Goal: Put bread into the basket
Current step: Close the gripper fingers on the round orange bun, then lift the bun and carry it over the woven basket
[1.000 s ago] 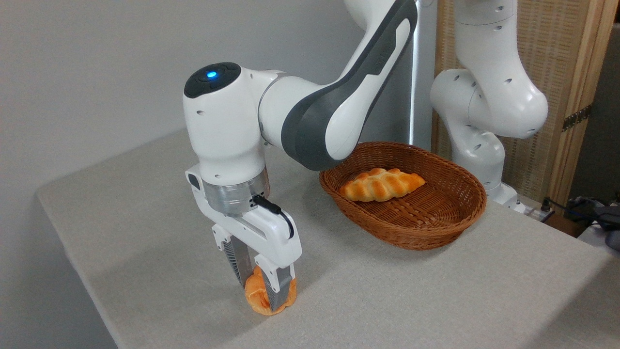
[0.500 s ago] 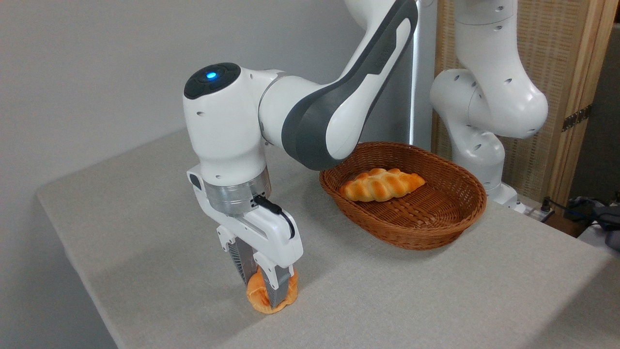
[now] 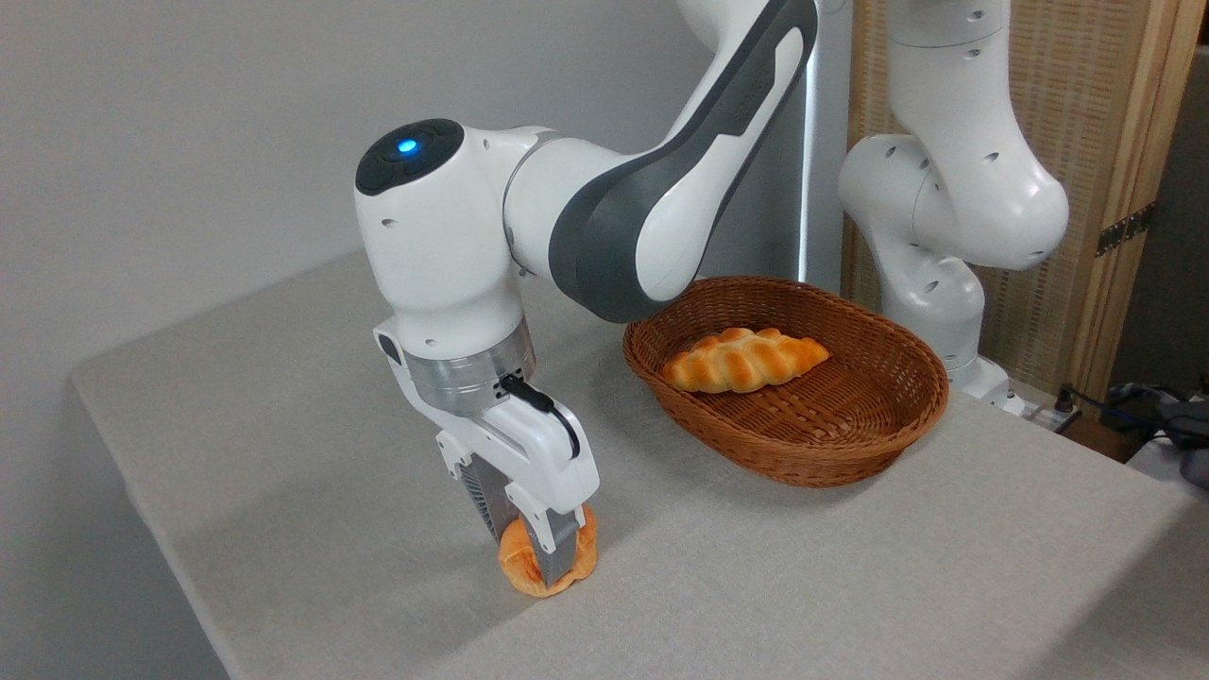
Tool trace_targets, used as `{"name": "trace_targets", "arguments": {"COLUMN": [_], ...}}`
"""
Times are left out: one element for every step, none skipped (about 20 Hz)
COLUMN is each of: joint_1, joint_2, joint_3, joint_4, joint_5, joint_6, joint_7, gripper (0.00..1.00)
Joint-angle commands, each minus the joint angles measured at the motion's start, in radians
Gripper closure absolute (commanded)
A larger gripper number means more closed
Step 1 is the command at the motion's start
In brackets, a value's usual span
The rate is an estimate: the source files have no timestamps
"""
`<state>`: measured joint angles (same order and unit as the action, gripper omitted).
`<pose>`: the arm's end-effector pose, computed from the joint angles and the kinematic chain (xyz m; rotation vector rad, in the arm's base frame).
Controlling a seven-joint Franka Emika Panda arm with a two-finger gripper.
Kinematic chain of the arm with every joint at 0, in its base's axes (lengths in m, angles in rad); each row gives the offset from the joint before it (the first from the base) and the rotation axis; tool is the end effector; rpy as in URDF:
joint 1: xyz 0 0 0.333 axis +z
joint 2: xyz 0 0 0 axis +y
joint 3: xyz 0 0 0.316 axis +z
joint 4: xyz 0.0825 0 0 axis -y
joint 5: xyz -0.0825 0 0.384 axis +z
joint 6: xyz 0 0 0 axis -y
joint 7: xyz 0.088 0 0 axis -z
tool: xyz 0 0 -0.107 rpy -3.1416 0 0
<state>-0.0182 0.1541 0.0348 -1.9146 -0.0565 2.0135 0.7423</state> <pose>0.5888 0.0058 0.4101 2.8921 -1.0563 -0.0530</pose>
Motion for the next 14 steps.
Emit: {"name": "trace_targets", "arguments": {"joint_1": [0.007, 0.007, 0.007, 0.007, 0.007, 0.007, 0.007, 0.007, 0.006, 0.006, 0.004, 0.004, 0.004, 0.003], "joint_2": [-0.034, -0.044, -0.050, -0.060, -0.071, -0.088, -0.108, -0.131, -0.148, -0.169, -0.194, -0.221, -0.246, -0.267], "joint_3": [-0.007, -0.007, -0.007, -0.007, -0.007, -0.007, -0.007, -0.009, -0.009, -0.009, -0.009, -0.009, -0.007, -0.006], "joint_4": [0.005, 0.006, 0.006, 0.008, 0.008, 0.008, 0.008, 0.008, 0.006, 0.006, 0.006, 0.003, 0.000, -0.004], "joint_5": [0.009, 0.009, 0.009, 0.007, 0.007, 0.007, 0.007, 0.006, 0.001, 0.000, -0.003, -0.003, -0.003, -0.003], "joint_6": [-0.039, -0.053, -0.065, -0.081, -0.093, -0.108, -0.130, -0.156, -0.179, -0.209, -0.240, -0.272, -0.309, -0.350], "joint_7": [0.026, 0.032, 0.041, 0.046, 0.048, 0.048, 0.049, 0.058, 0.068, 0.075, 0.084, 0.094, 0.112, 0.139], "gripper": [0.40, 0.41, 0.43, 0.43, 0.43, 0.43, 0.43, 0.42, 0.42, 0.42, 0.42, 0.42, 0.42, 0.42]}}
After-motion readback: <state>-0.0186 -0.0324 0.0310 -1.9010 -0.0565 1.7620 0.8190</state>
